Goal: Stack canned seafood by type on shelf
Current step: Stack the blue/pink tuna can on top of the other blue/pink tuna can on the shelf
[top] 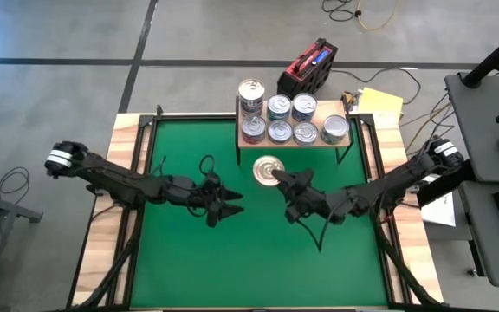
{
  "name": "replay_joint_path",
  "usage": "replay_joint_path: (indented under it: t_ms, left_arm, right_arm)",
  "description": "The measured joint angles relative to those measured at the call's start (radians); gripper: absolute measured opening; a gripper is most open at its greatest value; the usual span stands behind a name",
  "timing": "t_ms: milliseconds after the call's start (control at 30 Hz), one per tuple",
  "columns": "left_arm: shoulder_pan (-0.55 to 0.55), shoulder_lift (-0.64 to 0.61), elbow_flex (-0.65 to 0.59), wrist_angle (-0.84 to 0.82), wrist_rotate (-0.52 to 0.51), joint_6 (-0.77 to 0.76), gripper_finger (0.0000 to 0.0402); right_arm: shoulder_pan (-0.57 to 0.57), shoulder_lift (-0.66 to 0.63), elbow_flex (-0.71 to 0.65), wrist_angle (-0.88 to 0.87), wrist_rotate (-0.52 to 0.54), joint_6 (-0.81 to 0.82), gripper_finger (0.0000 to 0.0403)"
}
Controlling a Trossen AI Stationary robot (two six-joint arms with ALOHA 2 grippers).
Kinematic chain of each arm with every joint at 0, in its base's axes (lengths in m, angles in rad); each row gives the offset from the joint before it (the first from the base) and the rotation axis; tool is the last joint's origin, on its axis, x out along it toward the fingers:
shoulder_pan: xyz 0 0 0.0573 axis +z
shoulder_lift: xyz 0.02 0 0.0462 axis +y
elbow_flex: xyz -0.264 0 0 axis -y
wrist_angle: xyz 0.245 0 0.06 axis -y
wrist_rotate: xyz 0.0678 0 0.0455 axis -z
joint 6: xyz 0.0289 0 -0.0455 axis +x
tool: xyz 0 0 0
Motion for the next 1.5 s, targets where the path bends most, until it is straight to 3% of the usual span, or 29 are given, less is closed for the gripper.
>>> replay_joint_path:
  t_ms: [133, 300, 767, 933, 1100, 1500]
  left_arm:
    - [0.0, -0.088, 0.017, -0.196, -0.1, 0.078, 0.03]
    - [-0.002, -0.156, 0.029, -0.308, -0.178, 0.214, 0.03]
    - [0.001, -0.162, 0.03, -0.362, -0.297, 0.288, 0.03]
    - [0.001, -0.166, 0.03, -0.362, -0.4, 0.388, 0.03]
    - [0.001, -0.166, 0.03, -0.363, -0.493, 0.426, 0.03]
    - [0.001, -0.166, 0.03, -0.385, -0.5, 0.45, 0.03]
  right_arm:
    - [-0.06, -0.033, 0.0, 0.0, -0.084, 0.001, 0.0187]
    - [-0.167, -0.045, 0.0, 0.0, -0.137, 0.0, 0.0193]
    - [-0.448, -0.072, 0.034, -0.002, -0.337, -0.01, 0.019]
    - [-0.514, -0.048, 0.108, -0.02, -0.448, -0.001, 0.0187]
    - [-0.576, 0.012, 0.218, -0.099, -0.467, 0.029, 0.0191]
    - [-0.698, 0.14, 0.425, -0.325, -0.477, 0.06, 0.0193]
